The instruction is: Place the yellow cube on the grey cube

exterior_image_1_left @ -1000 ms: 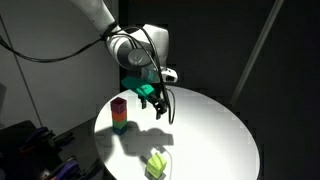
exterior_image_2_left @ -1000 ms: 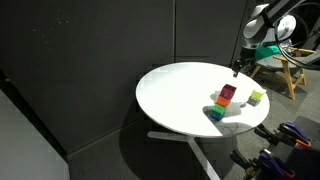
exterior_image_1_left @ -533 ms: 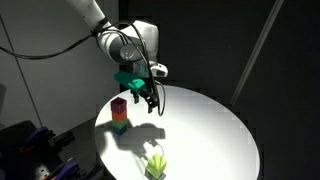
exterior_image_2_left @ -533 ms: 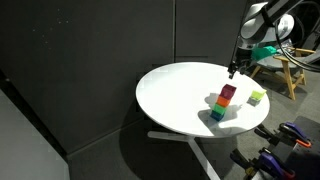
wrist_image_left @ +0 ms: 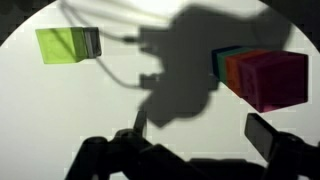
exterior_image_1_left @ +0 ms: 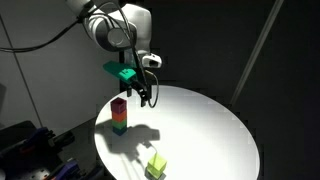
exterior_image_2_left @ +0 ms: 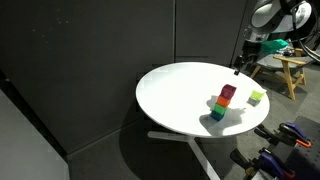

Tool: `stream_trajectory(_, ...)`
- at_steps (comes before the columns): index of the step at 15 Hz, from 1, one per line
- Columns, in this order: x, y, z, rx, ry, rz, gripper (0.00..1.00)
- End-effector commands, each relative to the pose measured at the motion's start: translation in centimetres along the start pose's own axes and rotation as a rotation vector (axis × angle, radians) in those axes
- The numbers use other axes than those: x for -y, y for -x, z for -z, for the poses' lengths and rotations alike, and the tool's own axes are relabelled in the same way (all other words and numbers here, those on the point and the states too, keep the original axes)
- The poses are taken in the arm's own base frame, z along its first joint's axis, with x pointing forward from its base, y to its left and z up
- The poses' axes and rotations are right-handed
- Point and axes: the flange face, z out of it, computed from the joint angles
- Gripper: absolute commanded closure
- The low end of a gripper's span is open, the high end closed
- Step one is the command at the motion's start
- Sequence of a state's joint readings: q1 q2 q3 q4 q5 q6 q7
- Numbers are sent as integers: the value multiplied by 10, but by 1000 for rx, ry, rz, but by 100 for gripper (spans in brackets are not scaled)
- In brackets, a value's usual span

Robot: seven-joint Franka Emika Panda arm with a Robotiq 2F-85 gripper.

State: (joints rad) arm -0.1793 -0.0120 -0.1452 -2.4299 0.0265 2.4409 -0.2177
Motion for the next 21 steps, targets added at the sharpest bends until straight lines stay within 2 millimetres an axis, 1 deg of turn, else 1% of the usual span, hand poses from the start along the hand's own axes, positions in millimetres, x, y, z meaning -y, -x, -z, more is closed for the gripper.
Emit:
stream_trajectory(1, 6, 23, 27, 4, -9, 31, 0)
stream_trajectory(7, 12, 44, 59, -11, -12, 71, 0)
stream_trajectory(12, 23, 54, 80, -65, -32, 101, 0)
stream_trajectory(15, 36, 55, 85, -79, -28, 109, 0)
stream_trajectory(18, 52, 52, 86, -79, -22, 110, 0)
stream_trajectory(21, 69, 48, 85, -70, -12, 71, 0)
